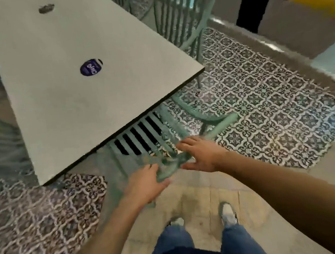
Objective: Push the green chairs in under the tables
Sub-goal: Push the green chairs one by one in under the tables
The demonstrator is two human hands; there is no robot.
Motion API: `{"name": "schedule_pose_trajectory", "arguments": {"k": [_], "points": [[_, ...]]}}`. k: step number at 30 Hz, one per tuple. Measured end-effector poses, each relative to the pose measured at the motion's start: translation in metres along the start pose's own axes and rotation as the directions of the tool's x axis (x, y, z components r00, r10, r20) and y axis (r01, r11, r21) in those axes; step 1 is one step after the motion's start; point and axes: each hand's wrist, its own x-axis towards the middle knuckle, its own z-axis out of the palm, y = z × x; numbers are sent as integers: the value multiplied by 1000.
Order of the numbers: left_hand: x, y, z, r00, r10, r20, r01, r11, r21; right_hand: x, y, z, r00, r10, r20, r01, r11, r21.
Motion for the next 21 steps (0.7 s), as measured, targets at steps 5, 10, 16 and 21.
{"name": "schedule_pose_trajectory", "arguments": {"k": [5,10,16,21], "points": [[-17,2,18,970,-201,136,232,933,-276,16,41,-6,985,-110,136,118,992,-52],[-18,13,19,925,-372,74,377,879,-292,34,76,-17,980,-28,197,60,985,-159],[-13,21,17,876,-481,35,479,858,-184,41,72,-15,951,97,293,20,928,-372],[-29,36,22,864,-497,83,503,859,-91,22,66,-18,946,84,314,41,927,-372]]}}
